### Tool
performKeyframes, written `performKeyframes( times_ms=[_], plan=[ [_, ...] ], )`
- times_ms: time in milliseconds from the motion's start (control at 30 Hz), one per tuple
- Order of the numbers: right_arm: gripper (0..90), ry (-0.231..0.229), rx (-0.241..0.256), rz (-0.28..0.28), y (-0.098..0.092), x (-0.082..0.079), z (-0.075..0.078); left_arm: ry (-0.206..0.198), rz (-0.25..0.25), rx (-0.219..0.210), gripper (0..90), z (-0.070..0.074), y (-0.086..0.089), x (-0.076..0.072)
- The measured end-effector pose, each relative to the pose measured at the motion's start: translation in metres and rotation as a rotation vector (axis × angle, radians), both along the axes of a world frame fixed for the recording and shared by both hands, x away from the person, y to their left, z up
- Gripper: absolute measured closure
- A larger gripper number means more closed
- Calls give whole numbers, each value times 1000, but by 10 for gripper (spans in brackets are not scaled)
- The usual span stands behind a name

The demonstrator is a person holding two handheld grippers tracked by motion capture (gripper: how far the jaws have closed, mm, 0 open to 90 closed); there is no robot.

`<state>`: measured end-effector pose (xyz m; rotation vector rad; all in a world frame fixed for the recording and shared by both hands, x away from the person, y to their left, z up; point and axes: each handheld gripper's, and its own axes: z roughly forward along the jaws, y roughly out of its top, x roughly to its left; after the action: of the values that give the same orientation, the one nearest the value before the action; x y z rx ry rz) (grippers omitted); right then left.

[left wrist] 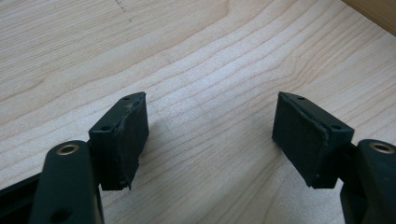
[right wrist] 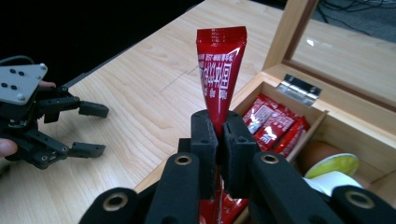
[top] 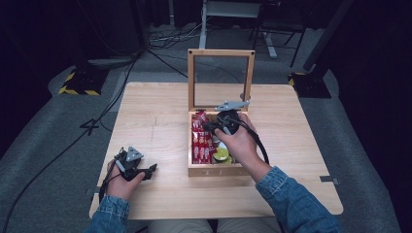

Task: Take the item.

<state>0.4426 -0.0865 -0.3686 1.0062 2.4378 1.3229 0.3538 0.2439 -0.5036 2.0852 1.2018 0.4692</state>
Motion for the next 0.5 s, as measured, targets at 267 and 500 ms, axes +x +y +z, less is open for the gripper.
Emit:
performKeyframes(
  times_ms=[267, 500],
  plan=[
    [846, -16, 27, -18, -19, -3, 15, 3, 1, -3, 272, 0, 0, 0],
    [846, -28, 40, -39, -37, -4, 25, 2, 2, -6, 271, 0, -1, 0]
  ],
)
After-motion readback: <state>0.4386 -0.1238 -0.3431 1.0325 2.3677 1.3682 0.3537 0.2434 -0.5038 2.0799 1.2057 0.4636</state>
